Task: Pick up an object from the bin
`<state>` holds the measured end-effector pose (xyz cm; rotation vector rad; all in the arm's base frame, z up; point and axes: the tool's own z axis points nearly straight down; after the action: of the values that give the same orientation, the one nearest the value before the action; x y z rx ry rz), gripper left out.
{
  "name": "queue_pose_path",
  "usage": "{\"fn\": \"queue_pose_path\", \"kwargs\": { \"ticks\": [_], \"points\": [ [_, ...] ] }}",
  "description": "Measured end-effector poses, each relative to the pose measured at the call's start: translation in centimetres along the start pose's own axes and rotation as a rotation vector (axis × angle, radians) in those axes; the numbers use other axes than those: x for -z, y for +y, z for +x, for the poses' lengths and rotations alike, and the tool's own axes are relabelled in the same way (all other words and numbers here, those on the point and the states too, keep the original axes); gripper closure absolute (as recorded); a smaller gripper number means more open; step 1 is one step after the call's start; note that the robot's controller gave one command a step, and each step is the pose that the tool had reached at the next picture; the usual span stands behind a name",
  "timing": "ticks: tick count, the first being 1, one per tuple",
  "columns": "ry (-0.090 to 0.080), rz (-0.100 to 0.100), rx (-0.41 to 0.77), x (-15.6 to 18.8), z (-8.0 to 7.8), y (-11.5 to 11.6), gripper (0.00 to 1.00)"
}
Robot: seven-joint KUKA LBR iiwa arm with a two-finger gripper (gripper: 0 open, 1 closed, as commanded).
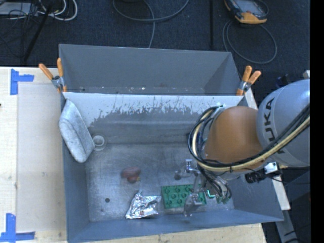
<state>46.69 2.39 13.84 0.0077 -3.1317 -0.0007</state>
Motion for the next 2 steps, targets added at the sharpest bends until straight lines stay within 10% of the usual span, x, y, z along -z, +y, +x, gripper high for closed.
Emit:
{"fn": "queue_pose_path", "kwargs": {
  "ticks": [1, 2],
  "points": [
    [-0.011, 0.0, 0.121, -6.8, -3.7, 0.1, 0.0],
    [-0.011, 0.003, 0.374, -6.7, -4.2, 1.6, 0.0]
  ]
}}
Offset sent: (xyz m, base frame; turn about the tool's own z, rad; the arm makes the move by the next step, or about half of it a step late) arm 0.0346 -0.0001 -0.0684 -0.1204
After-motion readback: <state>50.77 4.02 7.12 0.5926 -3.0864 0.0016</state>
